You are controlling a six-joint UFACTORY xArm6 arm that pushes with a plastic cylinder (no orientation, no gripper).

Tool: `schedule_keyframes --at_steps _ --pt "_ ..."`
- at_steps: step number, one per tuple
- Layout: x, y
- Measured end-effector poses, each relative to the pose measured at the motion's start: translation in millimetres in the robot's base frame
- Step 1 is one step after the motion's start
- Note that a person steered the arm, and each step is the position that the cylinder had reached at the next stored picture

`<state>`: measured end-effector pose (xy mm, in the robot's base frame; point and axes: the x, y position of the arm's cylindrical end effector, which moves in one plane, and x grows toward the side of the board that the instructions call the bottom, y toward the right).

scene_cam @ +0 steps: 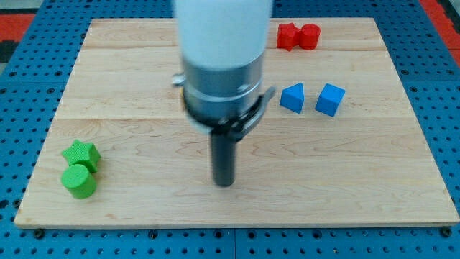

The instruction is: Move the green star near to the left side of the yellow heart

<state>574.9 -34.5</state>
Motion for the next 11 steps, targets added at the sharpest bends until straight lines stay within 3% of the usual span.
schedule_keyframes --at_steps 2,4,5,6,9,11 --pt "34.1 -129.1" --pt "-6.5 -164.0" --pt "10.6 -163.3" --pt "9.8 -202.1" --pt "-69.7 -204.5" --pt "-84.5 -145.9"
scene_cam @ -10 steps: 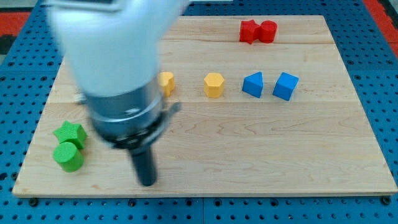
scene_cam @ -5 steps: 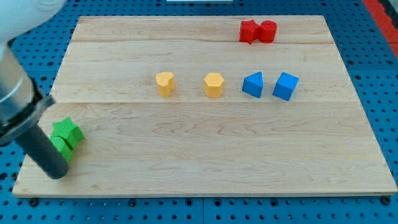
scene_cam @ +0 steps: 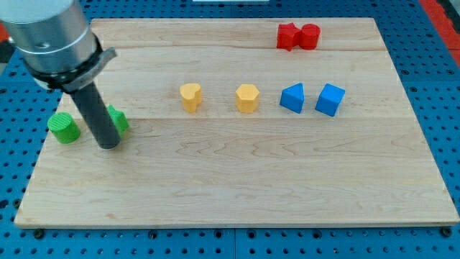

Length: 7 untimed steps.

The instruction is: Move the green star near to the left side of the yellow heart

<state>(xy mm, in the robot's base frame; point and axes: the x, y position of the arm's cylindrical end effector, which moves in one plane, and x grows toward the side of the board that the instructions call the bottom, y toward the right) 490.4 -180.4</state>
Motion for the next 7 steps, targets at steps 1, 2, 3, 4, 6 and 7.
schedule_keyframes --at_steps 1,2,3,4,6,7 --pt "-44.5 -16.4" --pt "-34.5 -10.9" --pt "-32.9 -46.3" --pt "-61.1 -74.6" --pt "-85.5 -15.1" --pt "-81.8 -11.1"
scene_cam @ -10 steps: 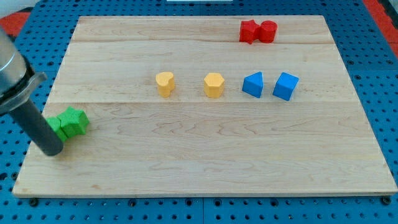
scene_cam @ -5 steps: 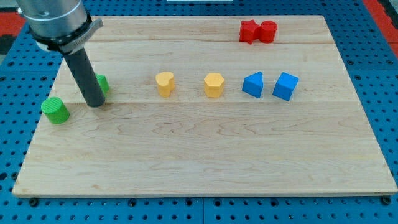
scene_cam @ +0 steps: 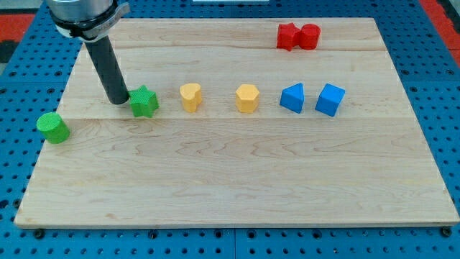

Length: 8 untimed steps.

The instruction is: Move the green star near to the left side of the yellow heart

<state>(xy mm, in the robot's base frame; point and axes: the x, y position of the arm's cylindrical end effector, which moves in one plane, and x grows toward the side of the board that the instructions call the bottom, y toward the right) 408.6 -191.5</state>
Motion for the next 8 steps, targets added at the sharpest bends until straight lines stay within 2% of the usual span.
schedule_keyframes --at_steps 1,3,6,7,8 --pt "45.1 -2.2" --pt "36.5 35.6" --pt "21.2 41.8" --pt "55.8 41.8" --pt "132.2 2.7"
